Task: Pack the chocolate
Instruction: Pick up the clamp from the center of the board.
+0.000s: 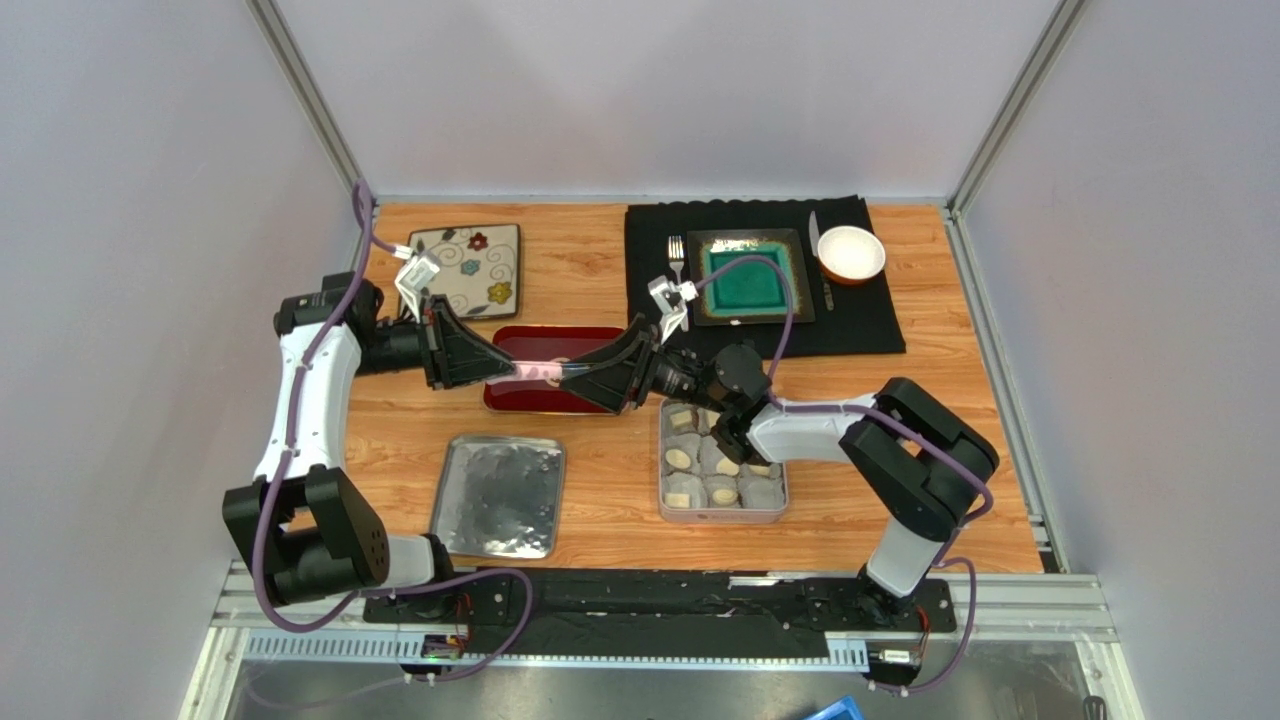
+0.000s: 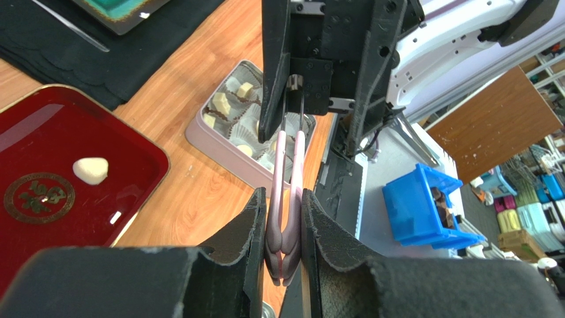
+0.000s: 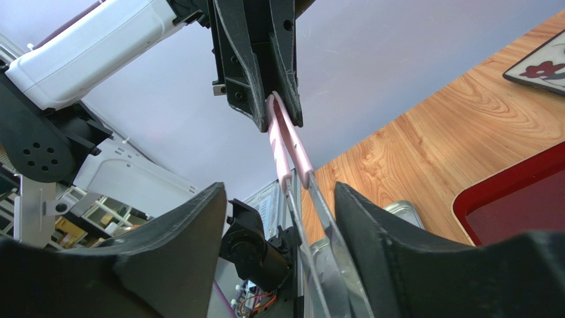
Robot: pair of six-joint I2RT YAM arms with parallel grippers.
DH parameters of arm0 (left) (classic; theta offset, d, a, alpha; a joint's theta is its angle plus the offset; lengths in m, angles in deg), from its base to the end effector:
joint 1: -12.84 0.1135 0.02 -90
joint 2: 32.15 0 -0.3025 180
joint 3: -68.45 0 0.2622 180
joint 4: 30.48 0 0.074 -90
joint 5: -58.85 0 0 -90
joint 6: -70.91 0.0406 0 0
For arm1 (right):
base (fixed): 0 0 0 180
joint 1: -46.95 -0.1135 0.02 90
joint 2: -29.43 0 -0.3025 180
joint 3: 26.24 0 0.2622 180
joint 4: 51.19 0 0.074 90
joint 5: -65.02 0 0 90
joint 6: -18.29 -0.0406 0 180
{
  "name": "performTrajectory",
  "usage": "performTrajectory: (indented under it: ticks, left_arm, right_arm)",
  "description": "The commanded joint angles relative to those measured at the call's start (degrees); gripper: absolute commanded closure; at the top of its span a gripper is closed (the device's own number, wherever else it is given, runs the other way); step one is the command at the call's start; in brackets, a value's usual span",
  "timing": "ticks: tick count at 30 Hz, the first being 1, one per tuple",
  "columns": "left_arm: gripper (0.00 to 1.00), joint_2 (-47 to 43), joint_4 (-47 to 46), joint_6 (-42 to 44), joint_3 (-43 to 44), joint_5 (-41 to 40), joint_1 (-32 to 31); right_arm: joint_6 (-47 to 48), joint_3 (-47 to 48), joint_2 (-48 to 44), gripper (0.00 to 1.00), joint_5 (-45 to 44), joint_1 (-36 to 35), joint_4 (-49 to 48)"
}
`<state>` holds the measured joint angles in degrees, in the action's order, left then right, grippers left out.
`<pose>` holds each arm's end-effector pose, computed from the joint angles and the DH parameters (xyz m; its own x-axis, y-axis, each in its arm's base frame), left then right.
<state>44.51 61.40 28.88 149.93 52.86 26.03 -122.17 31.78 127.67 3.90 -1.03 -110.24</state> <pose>0.2190 0.0099 0.3517 -0.6318 -0.0685 -0.7721 0.7396 0.2451 -0.6269 0.2313 0.2860 0.2789 -0.6001 0.3428 -0.7228 -0.7755 -0.0280 0.6307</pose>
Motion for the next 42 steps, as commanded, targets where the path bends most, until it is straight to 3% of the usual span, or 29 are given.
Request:
performTrajectory:
  ticks: [1,8,17,31,37,42]
  left_arm:
    - [1.00,-0.9,5.9,-1.1,1.7,17.2,3.3]
    - [1.00,-0.6,6.5,-2.7,3.8,17.3,4.5]
    - [1.00,-1.3,6.5,-3.4,5.4,17.2,4.6]
    - [1.00,-4.2,6.4,-5.7,2.2,17.2,4.6]
    - [1.00,-5.0,6.3,-6.2,0.9,17.2,4.6]
    - [1.00,-5.3,6.3,-5.9,-0.9,17.2,4.6]
  right_arm:
    - [2.6,-2.8,-2.7,0.33,-4.3,-1.3,-6.0]
    - [-0.2,-6.3,-0.1,0.30,-8.6,-1.8,-13.7]
    - [1.5,2.5,6.2,0.30,-11.7,-7.4,-13.7]
    - [4.5,12.1,10.0,0.30,-18.9,-5.7,-14.0]
    - [4.0,11.0,8.5,0.36,-20.1,-4.7,-14.1]
    - [3.4,10.9,6.6,0.53,-20.4,-4.5,-14.1]
